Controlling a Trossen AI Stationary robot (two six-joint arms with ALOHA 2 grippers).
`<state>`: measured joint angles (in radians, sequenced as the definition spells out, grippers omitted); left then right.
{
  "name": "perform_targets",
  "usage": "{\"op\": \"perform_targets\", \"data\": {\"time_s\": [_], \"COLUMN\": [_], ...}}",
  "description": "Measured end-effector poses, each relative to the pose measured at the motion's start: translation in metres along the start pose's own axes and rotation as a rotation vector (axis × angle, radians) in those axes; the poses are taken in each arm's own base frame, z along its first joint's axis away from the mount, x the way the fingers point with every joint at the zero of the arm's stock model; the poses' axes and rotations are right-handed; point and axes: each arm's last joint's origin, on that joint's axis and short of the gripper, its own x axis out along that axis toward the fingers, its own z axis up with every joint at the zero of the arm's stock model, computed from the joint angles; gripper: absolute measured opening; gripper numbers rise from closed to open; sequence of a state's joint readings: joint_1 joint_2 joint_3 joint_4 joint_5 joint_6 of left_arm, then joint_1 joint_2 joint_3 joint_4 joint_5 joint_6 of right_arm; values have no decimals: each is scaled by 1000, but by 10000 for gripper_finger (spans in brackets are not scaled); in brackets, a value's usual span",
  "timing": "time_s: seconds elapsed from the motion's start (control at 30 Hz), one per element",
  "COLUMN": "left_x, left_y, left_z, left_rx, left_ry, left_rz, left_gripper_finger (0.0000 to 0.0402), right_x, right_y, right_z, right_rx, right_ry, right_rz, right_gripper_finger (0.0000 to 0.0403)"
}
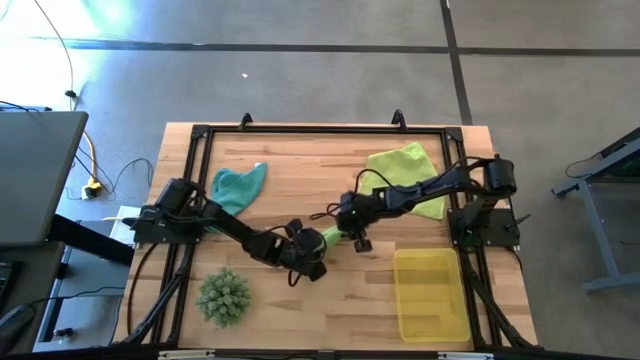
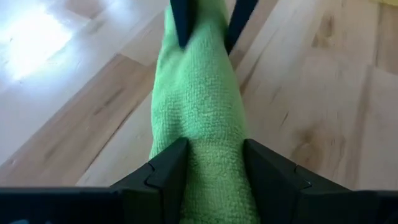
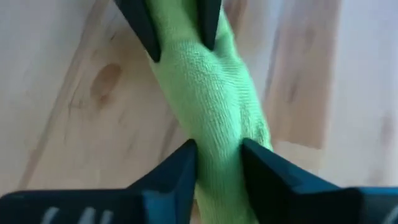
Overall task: Roll microfiber towels into tight, uniform cylinder then place into a basket
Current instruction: Roll the green microfiber cloth
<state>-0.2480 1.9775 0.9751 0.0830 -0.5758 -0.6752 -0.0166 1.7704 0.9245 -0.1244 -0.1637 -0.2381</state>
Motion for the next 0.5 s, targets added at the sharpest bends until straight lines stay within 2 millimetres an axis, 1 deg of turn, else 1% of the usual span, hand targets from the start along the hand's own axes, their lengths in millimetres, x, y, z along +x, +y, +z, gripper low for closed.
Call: {"op": "perform_targets", "data": {"time_s": [0.1, 0.23, 0.3, 0.37, 0.5], "left_x": [3, 3, 4, 4, 4], "left_y": [0, 0, 0, 0, 1], "left_z": [-3, -4, -4, -5, -5], "left_rx": [-11, -12, -11, -10, -6], "left_ry": [7, 8, 9, 8, 13], "left_rz": [8, 11, 11, 11, 14], "left_gripper_finger": [147, 147, 147, 147, 147], "right_x": [-11, -22, -22, -19, -3], "right_y": [0, 5, 13, 21, 33], "right_z": [5, 13, 18, 20, 20], "right_rx": [-39, -67, -100, -179, -324], "right_ry": [-28, -84, -111, -132, -145], "right_rz": [-32, -24, -7, 0, -42], "right_gripper_finger": [146, 161, 162, 162, 163]}}
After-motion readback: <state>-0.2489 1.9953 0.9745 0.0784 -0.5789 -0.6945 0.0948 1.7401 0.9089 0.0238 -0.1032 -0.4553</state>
